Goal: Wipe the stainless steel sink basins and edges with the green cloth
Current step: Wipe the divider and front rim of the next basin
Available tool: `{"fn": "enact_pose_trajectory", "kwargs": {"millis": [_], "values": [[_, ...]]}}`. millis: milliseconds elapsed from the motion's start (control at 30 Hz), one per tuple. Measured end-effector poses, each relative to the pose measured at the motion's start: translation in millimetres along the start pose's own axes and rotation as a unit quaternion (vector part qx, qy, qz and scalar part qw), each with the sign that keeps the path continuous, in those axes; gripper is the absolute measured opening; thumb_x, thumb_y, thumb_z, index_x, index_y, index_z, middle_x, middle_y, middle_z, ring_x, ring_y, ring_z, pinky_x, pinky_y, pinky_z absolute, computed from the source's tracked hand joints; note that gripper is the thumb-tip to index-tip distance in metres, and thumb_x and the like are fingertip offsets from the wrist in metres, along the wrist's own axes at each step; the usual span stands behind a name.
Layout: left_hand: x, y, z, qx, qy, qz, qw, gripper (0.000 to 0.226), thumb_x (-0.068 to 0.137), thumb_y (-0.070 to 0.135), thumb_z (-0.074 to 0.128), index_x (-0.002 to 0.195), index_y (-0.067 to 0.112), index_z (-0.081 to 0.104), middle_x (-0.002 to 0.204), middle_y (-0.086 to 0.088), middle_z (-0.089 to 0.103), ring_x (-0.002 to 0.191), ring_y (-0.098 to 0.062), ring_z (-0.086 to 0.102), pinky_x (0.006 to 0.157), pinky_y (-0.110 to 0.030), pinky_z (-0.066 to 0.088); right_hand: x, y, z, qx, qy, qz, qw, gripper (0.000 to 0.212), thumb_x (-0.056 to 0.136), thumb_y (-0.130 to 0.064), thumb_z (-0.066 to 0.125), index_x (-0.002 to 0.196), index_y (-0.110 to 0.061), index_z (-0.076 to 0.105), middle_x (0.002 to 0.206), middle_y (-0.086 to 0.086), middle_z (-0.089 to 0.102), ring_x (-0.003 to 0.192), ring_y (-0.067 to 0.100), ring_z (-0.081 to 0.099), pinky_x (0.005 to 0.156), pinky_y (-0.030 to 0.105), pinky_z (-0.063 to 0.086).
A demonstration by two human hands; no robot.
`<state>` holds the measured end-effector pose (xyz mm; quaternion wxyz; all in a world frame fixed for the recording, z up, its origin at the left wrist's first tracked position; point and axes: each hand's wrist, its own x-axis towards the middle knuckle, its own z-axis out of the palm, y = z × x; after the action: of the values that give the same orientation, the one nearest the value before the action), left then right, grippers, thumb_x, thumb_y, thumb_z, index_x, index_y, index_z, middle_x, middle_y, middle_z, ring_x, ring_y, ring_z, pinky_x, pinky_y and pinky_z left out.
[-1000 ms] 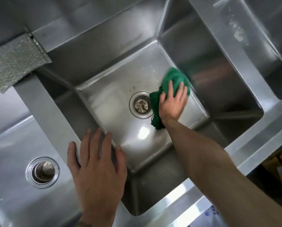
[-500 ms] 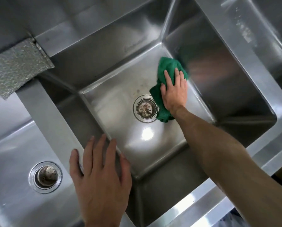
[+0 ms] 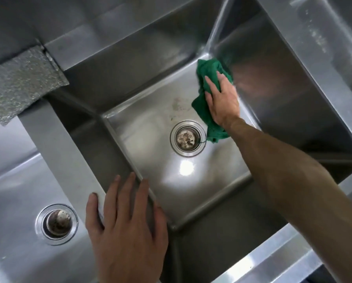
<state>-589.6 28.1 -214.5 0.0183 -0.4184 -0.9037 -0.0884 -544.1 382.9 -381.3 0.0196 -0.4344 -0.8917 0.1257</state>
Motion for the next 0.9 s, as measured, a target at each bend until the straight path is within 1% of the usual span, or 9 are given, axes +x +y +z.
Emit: {"fn": "enact_pose_trajectory", "kwargs": {"millis": [133, 267, 400, 467, 533, 600, 667, 800, 900], "values": [[0, 0, 0, -0.002, 0.004, -0.002, 1.000, 0.039, 0.097, 0.030, 0.058, 0.129, 0.015, 0.074, 0.145, -0.007, 0.067, 0.142, -0.028, 0.056, 0.123, -0.059, 0.030, 1, -62, 15, 0.029, 0.020, 0.069, 0.997, 0.051, 0.112, -0.034, 0.030, 0.160, -0.018, 0.037, 0.170, 0.017, 0.024, 0.158, 0.034, 0.020, 0.131, 0.047, 0.012], [0, 0, -1, -0.003, -0.002, -0.007, 1.000, 0.039, 0.096, 0.029, 0.059, 0.128, 0.014, 0.075, 0.145, -0.007, 0.066, 0.143, -0.027, 0.053, 0.123, -0.059, 0.030, -13, -116, 31, 0.040, 0.031, -0.029, 0.998, 0.050, 0.110, -0.037, 0.034, 0.154, -0.017, 0.049, 0.162, 0.015, 0.042, 0.151, 0.036, 0.036, 0.127, 0.049, 0.025], [0, -1, -1, 0.007, -0.003, -0.005, 1.000, 0.039, 0.097, 0.030, 0.057, 0.129, 0.014, 0.075, 0.145, -0.006, 0.066, 0.143, -0.028, 0.055, 0.123, -0.060, 0.031, -9, -81, 27, 0.010, -0.003, -0.134, 0.991, 0.052, 0.108, -0.039, 0.042, 0.154, -0.017, 0.050, 0.162, 0.019, 0.040, 0.150, 0.041, 0.036, 0.125, 0.053, 0.028], [0, -1, 0, 0.007, -0.008, -0.002, 1.000, 0.040, 0.097, 0.031, 0.056, 0.128, 0.014, 0.075, 0.145, -0.006, 0.066, 0.143, -0.028, 0.054, 0.122, -0.060, 0.031, 2, -46, 20, -0.006, 0.005, -0.088, 0.996, 0.051, 0.109, -0.037, 0.042, 0.156, -0.017, 0.046, 0.165, 0.020, 0.034, 0.152, 0.041, 0.031, 0.127, 0.053, 0.024], [0, 0, -2, 0.007, -0.009, -0.005, 1.000, 0.040, 0.098, 0.031, 0.055, 0.128, 0.014, 0.075, 0.145, -0.006, 0.066, 0.143, -0.028, 0.054, 0.122, -0.061, 0.032, 8, -29, 15, -0.007, 0.025, 0.006, 1.000, 0.052, 0.111, -0.037, 0.039, 0.159, -0.018, 0.042, 0.167, 0.021, 0.029, 0.155, 0.041, 0.026, 0.128, 0.053, 0.020], [1, 0, -2, 0.008, -0.011, -0.005, 1.000, 0.039, 0.097, 0.030, 0.056, 0.127, 0.014, 0.075, 0.145, -0.006, 0.066, 0.143, -0.027, 0.054, 0.121, -0.061, 0.033, 7, -49, 17, 0.015, 0.042, 0.084, 0.995, 0.053, 0.111, -0.038, 0.035, 0.160, -0.018, 0.038, 0.169, 0.020, 0.025, 0.157, 0.039, 0.022, 0.130, 0.053, 0.017], [1, 0, -1, 0.008, -0.011, -0.008, 1.000, 0.038, 0.096, 0.029, 0.059, 0.127, 0.014, 0.075, 0.146, -0.006, 0.066, 0.143, -0.027, 0.054, 0.121, -0.062, 0.033, -2, -89, 26, 0.042, 0.063, 0.102, 0.992, 0.052, 0.110, -0.036, 0.040, 0.157, -0.013, 0.044, 0.166, 0.022, 0.031, 0.155, 0.040, 0.027, 0.128, 0.054, 0.020], [2, 0, -3, 0.012, -0.017, -0.010, 1.000, 0.039, 0.097, 0.031, 0.056, 0.126, 0.014, 0.076, 0.145, -0.007, 0.066, 0.143, -0.028, 0.054, 0.121, -0.062, 0.033, -36, -153, 49, 0.059, 0.041, -0.079, 0.994, 0.049, 0.107, -0.032, 0.048, 0.150, -0.010, 0.053, 0.156, 0.025, 0.045, 0.145, 0.041, 0.041, 0.122, 0.056, 0.031], [3, 1, -3, 0.018, -0.018, -0.018, 1.000, 0.039, 0.099, 0.032, 0.053, 0.124, 0.014, 0.076, 0.144, -0.006, 0.067, 0.142, -0.027, 0.054, 0.121, -0.061, 0.033, -27, -128, 50, 0.047, 0.023, -0.196, 0.979, 0.049, 0.105, -0.033, 0.050, 0.150, -0.014, 0.054, 0.156, 0.022, 0.048, 0.144, 0.041, 0.044, 0.119, 0.056, 0.035]]}}
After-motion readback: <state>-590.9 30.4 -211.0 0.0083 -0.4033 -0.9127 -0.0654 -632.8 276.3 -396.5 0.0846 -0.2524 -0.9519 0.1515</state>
